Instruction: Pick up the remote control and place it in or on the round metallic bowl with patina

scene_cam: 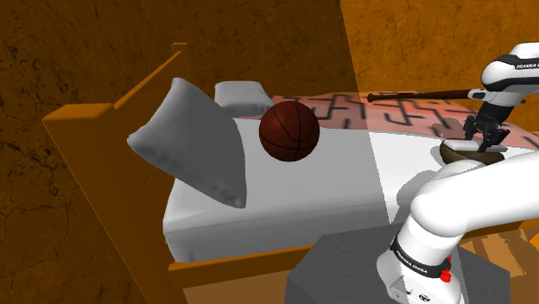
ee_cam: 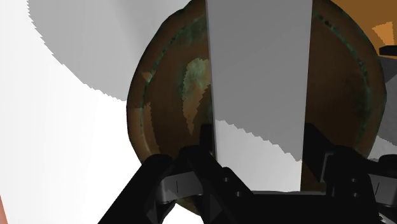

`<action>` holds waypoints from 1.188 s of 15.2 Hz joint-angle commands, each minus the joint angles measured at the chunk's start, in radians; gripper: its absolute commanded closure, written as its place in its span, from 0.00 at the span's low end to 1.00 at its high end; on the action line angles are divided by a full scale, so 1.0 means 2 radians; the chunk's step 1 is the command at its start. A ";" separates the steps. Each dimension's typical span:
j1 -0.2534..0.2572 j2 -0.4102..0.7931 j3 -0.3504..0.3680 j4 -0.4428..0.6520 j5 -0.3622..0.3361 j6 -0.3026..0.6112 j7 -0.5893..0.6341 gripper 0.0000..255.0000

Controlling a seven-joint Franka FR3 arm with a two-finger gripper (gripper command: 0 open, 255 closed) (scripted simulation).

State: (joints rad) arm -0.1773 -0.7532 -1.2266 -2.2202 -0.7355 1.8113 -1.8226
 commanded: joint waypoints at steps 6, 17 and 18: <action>0.000 0.000 -0.005 -0.006 -0.004 0.007 0.002 1.00; -0.006 0.001 0.029 0.028 0.017 -0.035 -0.007 0.00; -0.006 0.002 0.037 0.038 0.023 -0.047 -0.009 0.00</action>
